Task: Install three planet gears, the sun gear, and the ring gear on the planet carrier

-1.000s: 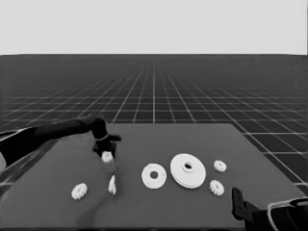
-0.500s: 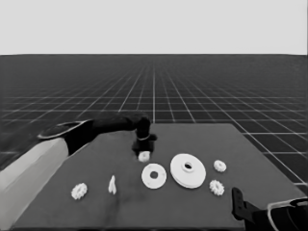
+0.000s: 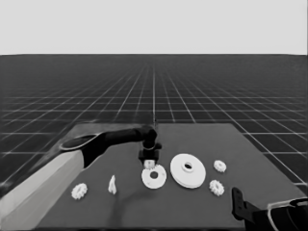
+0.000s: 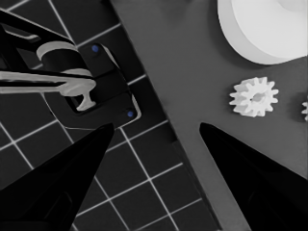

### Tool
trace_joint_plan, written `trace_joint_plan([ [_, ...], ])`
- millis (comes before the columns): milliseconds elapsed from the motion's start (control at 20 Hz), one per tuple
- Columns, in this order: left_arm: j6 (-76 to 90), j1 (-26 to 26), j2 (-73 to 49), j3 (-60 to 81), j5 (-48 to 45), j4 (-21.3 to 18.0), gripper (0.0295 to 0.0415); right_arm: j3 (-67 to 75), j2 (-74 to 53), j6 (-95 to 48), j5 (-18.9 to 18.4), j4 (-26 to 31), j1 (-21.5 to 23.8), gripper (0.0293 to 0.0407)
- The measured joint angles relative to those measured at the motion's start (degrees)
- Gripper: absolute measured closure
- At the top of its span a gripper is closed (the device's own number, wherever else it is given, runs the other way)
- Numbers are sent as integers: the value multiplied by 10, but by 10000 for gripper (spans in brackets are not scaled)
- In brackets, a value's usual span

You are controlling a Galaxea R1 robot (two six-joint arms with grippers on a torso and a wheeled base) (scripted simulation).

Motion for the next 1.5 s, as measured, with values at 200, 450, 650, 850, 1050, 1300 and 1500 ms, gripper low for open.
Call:
trace_joint_plan([
  [200,6,7,4,-11,-6,7,398,0,0,0,0,0,0,315],
  [450,6,8,4,-12,-6,8,330,0,0,0,0,0,0,315],
  [650,6,8,4,-12,-6,8,326,0,0,0,0,0,0,315],
  [850,-16,-20,-10,28,14,-18,326,0,0,0,0,0,0,315],
  [1050,-31,-68,-18,56,33,-58,326,0,0,0,0,0,0,315],
  [1300,-32,-74,-18,57,35,-64,326,0,0,0,0,0,0,315],
  [1500,-1,-48,-544,540,19,-40,326,0,0,0,0,0,0,315],
])
